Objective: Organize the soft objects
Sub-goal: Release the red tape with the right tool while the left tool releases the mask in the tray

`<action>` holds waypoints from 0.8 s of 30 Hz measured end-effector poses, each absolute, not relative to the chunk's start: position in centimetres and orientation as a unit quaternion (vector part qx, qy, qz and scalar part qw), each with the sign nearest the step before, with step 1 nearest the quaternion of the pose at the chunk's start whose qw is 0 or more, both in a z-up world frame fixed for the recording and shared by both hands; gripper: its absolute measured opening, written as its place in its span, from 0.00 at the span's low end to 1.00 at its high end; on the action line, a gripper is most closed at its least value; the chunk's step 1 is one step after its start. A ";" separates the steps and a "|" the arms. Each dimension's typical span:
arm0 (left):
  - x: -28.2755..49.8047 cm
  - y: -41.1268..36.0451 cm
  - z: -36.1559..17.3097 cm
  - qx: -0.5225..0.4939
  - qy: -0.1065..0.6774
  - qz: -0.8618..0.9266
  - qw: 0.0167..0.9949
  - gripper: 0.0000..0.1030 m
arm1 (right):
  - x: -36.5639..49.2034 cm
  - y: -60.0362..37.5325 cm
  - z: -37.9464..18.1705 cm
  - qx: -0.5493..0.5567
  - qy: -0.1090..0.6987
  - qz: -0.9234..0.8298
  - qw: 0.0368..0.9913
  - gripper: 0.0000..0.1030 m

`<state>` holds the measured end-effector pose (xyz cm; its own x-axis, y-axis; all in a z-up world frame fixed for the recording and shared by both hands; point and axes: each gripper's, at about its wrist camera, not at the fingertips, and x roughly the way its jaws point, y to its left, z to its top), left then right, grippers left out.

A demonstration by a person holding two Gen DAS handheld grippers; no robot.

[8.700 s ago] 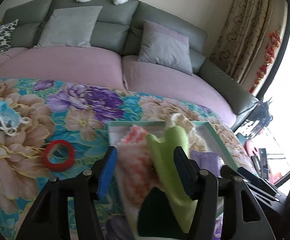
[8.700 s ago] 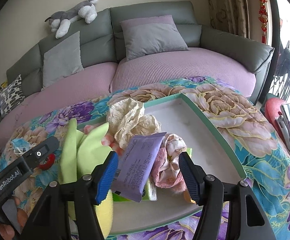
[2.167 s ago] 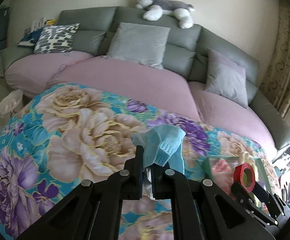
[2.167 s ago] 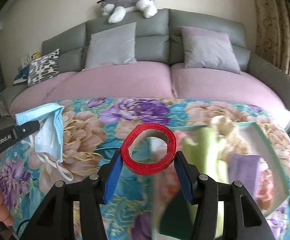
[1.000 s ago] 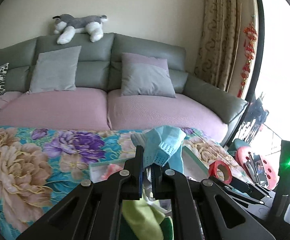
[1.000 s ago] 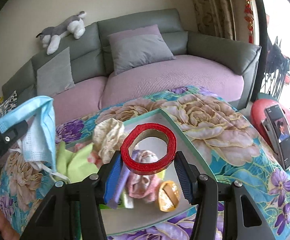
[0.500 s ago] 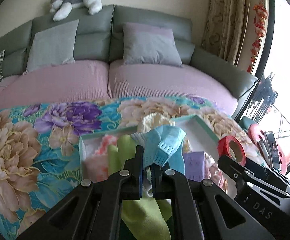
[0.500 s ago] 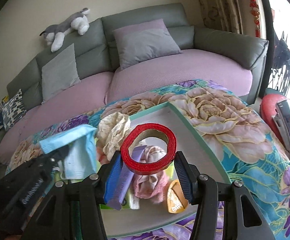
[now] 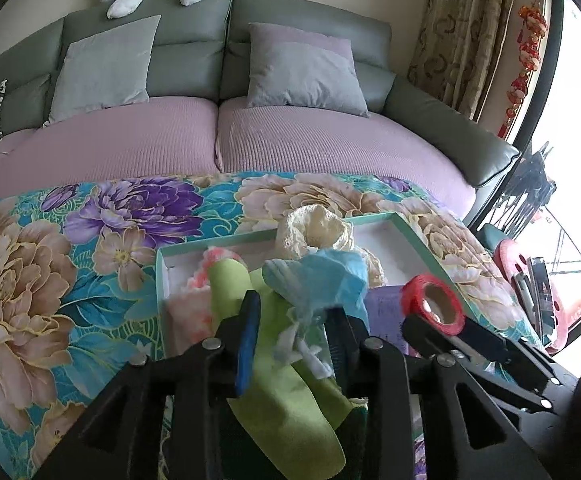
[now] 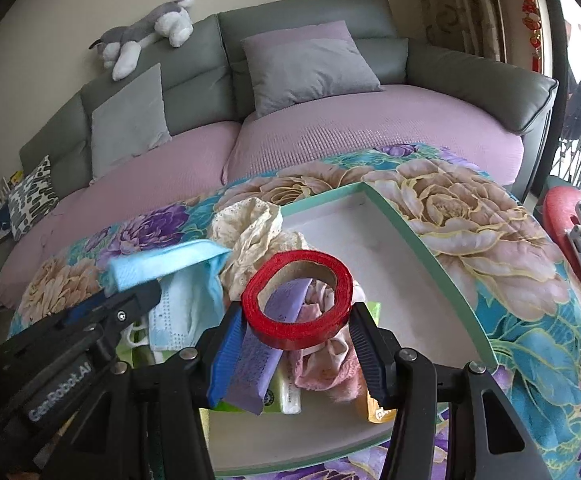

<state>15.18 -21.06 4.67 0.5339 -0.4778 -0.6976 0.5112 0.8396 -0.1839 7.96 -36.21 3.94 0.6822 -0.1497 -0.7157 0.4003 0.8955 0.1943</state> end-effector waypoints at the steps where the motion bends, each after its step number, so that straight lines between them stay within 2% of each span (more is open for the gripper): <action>1: 15.1 -21.0 4.8 0.023 0.392 -0.282 0.876 0.32 | 8.0 -36.2 3.9 0.170 0.370 -0.152 0.901 0.55; 8: 14.7 -20.5 6.0 0.026 0.386 -0.284 0.877 0.39 | 8.2 -36.0 3.7 0.169 0.374 -0.147 0.900 0.55; 18: 14.9 -18.5 6.9 0.032 0.378 -0.247 0.892 0.41 | 8.1 -35.8 4.0 0.160 0.376 -0.152 0.900 0.55; 24: 16.0 -16.6 6.0 0.038 0.392 -0.196 0.898 0.53 | 8.3 -35.1 4.0 0.145 0.387 -0.153 0.898 0.57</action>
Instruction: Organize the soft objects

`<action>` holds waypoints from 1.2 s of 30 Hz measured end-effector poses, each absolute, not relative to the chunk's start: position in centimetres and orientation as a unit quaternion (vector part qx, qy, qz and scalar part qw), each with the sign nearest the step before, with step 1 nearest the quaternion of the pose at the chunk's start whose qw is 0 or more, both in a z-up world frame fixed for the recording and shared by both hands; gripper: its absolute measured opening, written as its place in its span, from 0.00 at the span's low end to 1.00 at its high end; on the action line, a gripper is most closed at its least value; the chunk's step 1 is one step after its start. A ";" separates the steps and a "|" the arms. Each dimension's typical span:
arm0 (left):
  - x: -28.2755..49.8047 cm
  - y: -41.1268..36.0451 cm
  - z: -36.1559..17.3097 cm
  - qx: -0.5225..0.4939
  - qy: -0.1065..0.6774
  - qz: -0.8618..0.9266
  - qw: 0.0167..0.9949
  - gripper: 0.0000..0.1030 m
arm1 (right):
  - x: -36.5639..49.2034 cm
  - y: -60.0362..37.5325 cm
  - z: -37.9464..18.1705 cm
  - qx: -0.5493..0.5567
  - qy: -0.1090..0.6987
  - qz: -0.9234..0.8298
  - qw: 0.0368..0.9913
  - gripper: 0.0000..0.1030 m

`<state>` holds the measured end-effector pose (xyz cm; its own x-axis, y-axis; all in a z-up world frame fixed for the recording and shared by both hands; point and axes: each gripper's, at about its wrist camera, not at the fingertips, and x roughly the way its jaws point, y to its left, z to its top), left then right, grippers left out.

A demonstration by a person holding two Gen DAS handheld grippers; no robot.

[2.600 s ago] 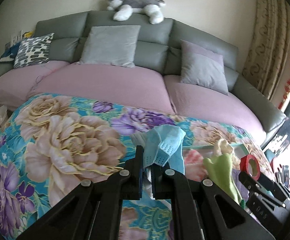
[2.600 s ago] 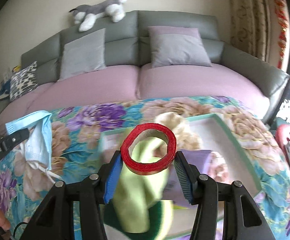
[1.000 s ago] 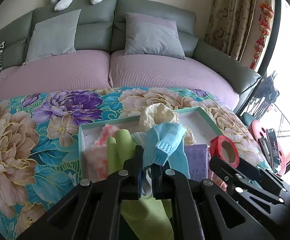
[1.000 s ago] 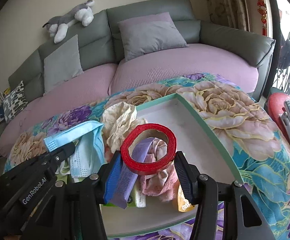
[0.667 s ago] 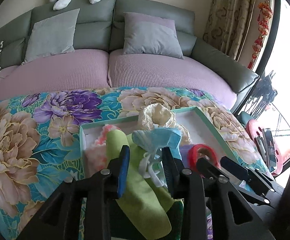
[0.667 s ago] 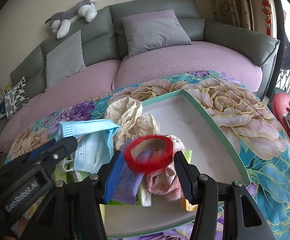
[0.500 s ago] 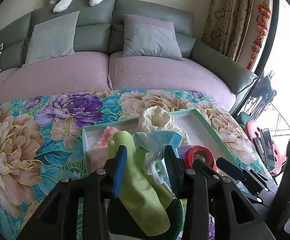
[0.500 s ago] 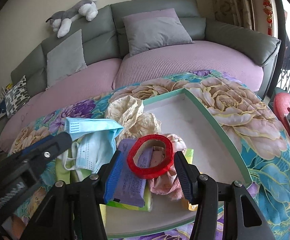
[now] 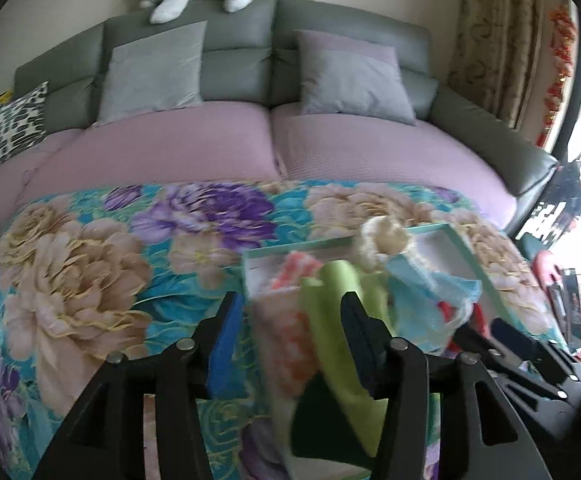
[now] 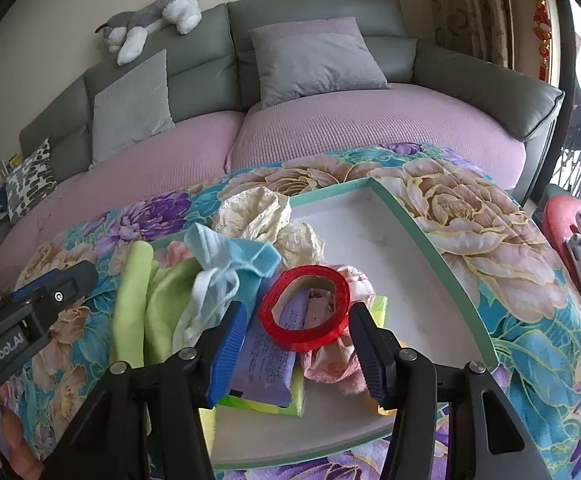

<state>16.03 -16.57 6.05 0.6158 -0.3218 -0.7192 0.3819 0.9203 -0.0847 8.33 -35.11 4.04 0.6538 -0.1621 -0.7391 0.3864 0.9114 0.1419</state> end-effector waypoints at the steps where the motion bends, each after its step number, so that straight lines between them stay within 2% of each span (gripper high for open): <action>1: 16.2 -16.3 5.9 0.039 0.394 -0.188 0.899 0.55 | 8.4 -35.0 4.0 0.143 0.389 -0.154 0.897 0.58; 3: 16.4 -15.6 5.6 0.043 0.398 -0.174 0.900 0.58 | 8.4 -34.9 4.0 0.141 0.392 -0.157 0.896 0.63; 7: 16.3 -14.3 5.4 0.044 0.396 -0.157 0.904 0.67 | 8.3 -34.7 4.1 0.138 0.393 -0.165 0.894 0.66; 10: 16.0 -13.3 5.0 0.042 0.397 -0.145 0.906 0.81 | 8.0 -34.6 4.2 0.137 0.397 -0.172 0.891 0.67; 11: 15.8 -12.8 4.7 0.041 0.396 -0.138 0.907 0.83 | 7.8 -34.5 4.1 0.137 0.398 -0.174 0.890 0.72; 12: 15.7 -12.4 4.5 0.042 0.396 -0.132 0.908 0.84 | 7.6 -34.3 4.1 0.137 0.399 -0.176 0.890 0.81; 15: 15.5 -11.3 4.4 0.040 0.390 -0.114 0.913 0.89 | 6.8 -34.0 4.1 0.138 0.398 -0.184 0.888 0.95; 18: 14.8 -9.9 4.4 0.024 0.380 -0.101 0.919 0.91 | 6.1 -33.6 4.1 0.136 0.400 -0.186 0.887 0.96; 20: 14.4 -9.0 4.1 0.018 0.380 -0.094 0.920 0.98 | 5.7 -33.3 4.1 0.133 0.401 -0.190 0.886 0.97; 36: 10.3 -5.3 1.6 0.057 0.420 -0.076 0.903 0.98 | 2.1 -28.1 3.3 0.096 0.422 -0.164 0.887 1.00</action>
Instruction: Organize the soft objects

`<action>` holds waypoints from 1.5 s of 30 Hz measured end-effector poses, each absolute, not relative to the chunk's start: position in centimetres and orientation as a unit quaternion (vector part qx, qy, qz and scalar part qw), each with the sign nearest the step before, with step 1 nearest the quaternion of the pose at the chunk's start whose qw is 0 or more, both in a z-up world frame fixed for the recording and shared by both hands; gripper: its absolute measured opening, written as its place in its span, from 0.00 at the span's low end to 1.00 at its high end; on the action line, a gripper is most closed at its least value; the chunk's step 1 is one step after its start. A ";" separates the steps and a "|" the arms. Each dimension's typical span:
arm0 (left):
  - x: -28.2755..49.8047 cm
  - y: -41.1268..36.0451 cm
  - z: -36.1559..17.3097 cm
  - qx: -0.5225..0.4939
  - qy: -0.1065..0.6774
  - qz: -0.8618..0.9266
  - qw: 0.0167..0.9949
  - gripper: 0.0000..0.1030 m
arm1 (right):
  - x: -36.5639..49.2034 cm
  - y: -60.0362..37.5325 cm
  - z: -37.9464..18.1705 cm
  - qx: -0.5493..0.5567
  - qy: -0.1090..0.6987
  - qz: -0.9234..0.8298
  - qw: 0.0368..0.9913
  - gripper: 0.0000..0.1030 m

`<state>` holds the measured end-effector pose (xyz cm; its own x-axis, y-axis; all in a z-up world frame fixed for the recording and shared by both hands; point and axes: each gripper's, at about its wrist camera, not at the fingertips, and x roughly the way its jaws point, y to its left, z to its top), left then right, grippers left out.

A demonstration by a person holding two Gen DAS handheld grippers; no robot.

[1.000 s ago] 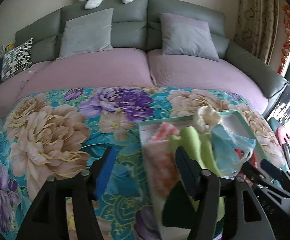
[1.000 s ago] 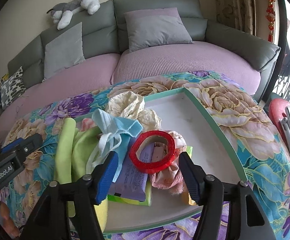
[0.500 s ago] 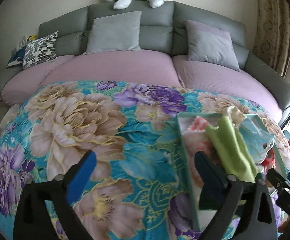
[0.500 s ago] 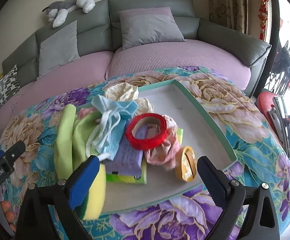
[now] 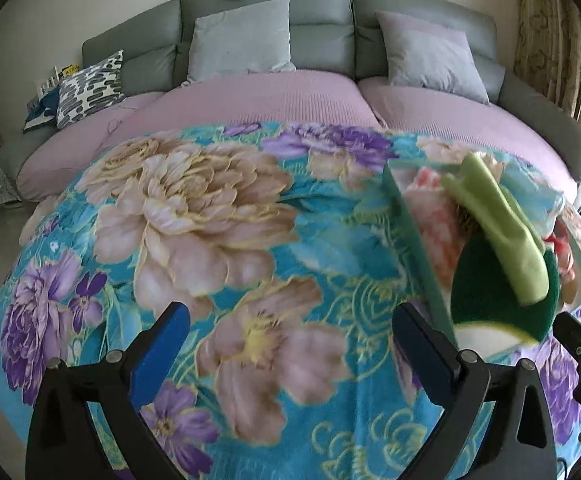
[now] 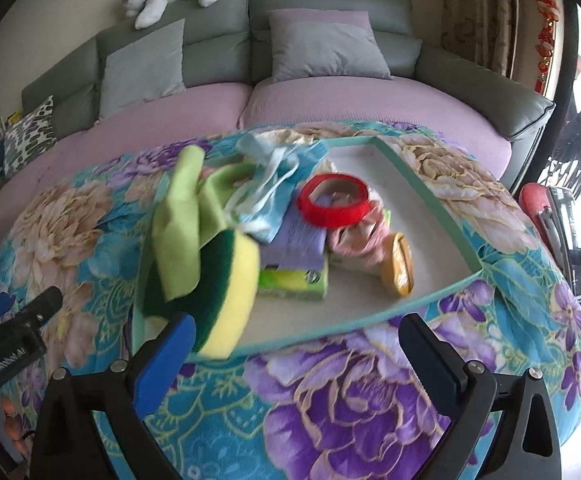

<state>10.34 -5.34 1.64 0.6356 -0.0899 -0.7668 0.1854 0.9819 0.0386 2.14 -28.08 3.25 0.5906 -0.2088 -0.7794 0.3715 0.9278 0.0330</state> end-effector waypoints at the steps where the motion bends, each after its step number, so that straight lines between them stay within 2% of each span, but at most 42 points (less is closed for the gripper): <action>1: 10.1 -5.1 1.4 0.052 0.425 -0.080 0.900 0.98 | 2.0 -27.8 3.2 0.096 0.422 -0.162 0.887 1.00; 20: 7.4 -2.1 -0.3 0.075 0.445 -0.039 0.891 0.98 | 0.5 -24.4 1.8 0.077 0.442 -0.139 0.883 1.00; 45: 6.9 -2.0 -1.6 0.083 0.448 -0.041 0.889 0.98 | -0.1 -24.8 0.2 0.091 0.447 -0.146 0.878 1.00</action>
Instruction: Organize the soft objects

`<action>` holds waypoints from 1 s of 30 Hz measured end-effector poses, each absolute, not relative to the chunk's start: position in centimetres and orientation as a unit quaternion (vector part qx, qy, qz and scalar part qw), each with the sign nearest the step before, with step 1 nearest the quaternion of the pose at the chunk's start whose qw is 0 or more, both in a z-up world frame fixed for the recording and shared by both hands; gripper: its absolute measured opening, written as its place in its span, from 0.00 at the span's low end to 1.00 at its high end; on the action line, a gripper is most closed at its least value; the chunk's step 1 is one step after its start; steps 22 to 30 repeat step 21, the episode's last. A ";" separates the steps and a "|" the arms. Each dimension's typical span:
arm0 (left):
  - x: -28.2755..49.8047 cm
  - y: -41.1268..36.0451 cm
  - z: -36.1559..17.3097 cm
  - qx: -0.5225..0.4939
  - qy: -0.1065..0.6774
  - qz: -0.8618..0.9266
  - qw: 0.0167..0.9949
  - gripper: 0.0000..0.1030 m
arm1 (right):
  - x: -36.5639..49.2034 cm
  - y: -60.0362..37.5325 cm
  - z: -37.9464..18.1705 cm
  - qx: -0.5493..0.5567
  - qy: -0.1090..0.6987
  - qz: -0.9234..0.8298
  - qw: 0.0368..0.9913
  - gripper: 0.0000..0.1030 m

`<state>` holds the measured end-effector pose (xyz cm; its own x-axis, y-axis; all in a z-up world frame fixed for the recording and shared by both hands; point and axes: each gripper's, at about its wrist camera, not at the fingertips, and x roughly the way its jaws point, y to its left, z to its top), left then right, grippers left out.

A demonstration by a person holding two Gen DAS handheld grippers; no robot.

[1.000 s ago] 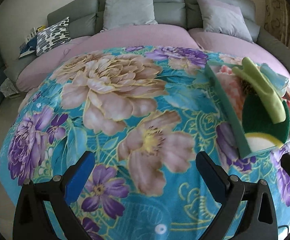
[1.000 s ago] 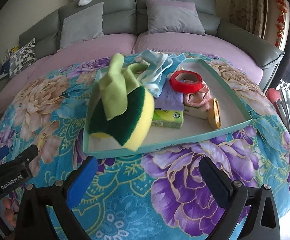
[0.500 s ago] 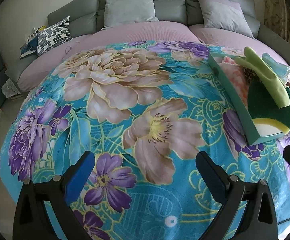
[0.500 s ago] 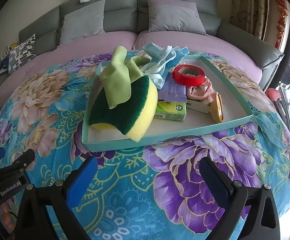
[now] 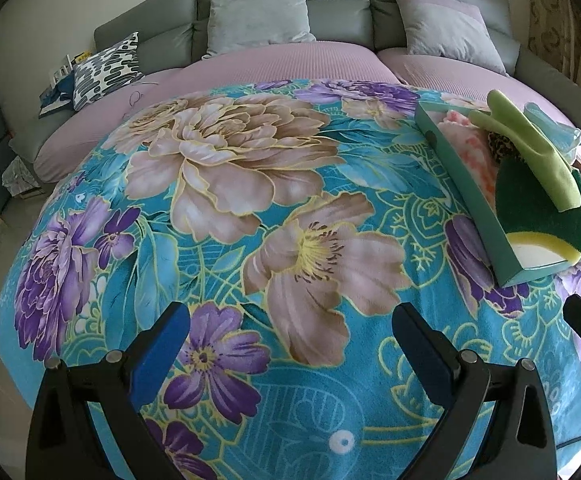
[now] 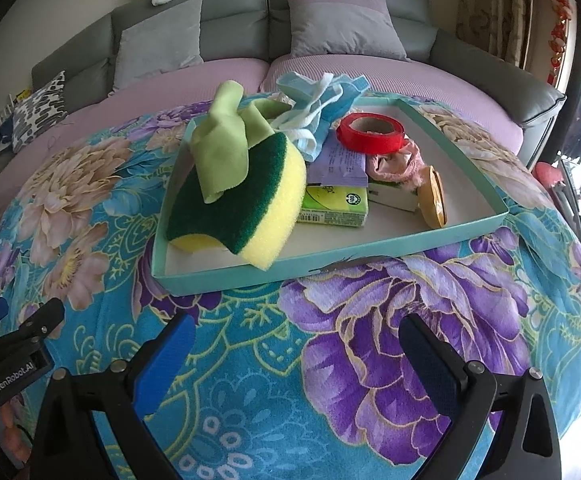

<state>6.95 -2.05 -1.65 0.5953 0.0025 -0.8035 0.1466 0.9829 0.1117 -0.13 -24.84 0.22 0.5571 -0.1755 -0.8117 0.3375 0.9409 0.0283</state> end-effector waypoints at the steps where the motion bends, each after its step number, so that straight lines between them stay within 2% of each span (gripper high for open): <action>1: 6.9 -2.1 -1.7 0.084 0.448 -0.040 0.889 0.98 | -0.2 -24.9 0.2 0.091 0.447 -0.147 0.878 1.00; 30: 6.4 -2.6 -1.1 0.100 0.432 -0.041 0.895 0.98 | -0.1 -24.8 0.3 0.092 0.449 -0.146 0.876 1.00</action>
